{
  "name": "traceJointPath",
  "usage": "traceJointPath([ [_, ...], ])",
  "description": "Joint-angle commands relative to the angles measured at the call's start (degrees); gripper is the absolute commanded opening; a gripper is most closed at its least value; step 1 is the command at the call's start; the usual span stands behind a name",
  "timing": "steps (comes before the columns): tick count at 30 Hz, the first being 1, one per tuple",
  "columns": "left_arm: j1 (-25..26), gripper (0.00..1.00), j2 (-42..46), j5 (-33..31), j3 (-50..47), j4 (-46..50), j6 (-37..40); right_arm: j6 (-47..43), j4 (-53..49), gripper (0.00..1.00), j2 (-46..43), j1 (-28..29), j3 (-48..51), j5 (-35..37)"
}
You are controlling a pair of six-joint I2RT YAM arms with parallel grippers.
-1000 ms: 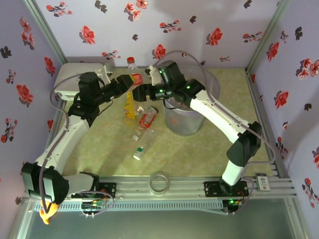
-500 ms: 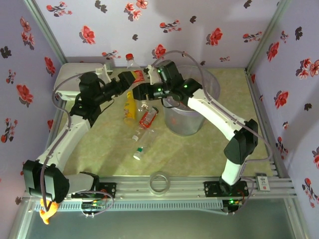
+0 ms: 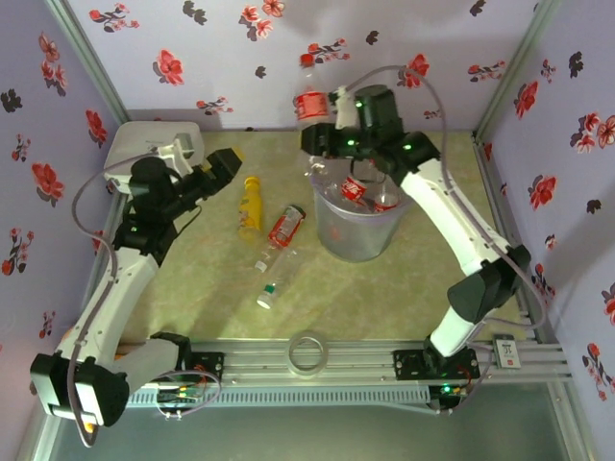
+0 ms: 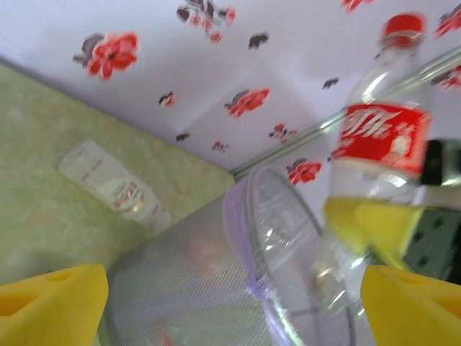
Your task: Put the plastic bottles in the bin
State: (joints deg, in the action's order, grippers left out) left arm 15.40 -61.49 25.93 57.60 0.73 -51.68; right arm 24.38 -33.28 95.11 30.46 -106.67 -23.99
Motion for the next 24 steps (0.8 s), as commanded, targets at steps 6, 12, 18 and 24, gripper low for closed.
traceJointPath([
  [6, 10.89, 0.88, -11.68, -3.70, 7.50, 2.77, 4.96, -7.94, -8.55, 0.42, -7.54, -7.56, 1.48, 6.82],
  [12, 15.92, 0.84, -19.44, -3.54, 11.71, -1.38, 3.50, -10.80, -13.44, 0.43, -7.27, -8.37, 5.28, 5.11],
  [18, 17.90, 0.76, -24.72, -3.52, 14.27, -2.47, 2.66, -10.84, -13.81, 0.43, -6.82, -8.22, 9.50, 1.09],
  [24, 19.13, 0.70, -27.10, -4.01, 15.41, -2.39, 2.46, -12.08, -12.59, 0.43, -6.62, -8.11, 14.57, -0.26],
])
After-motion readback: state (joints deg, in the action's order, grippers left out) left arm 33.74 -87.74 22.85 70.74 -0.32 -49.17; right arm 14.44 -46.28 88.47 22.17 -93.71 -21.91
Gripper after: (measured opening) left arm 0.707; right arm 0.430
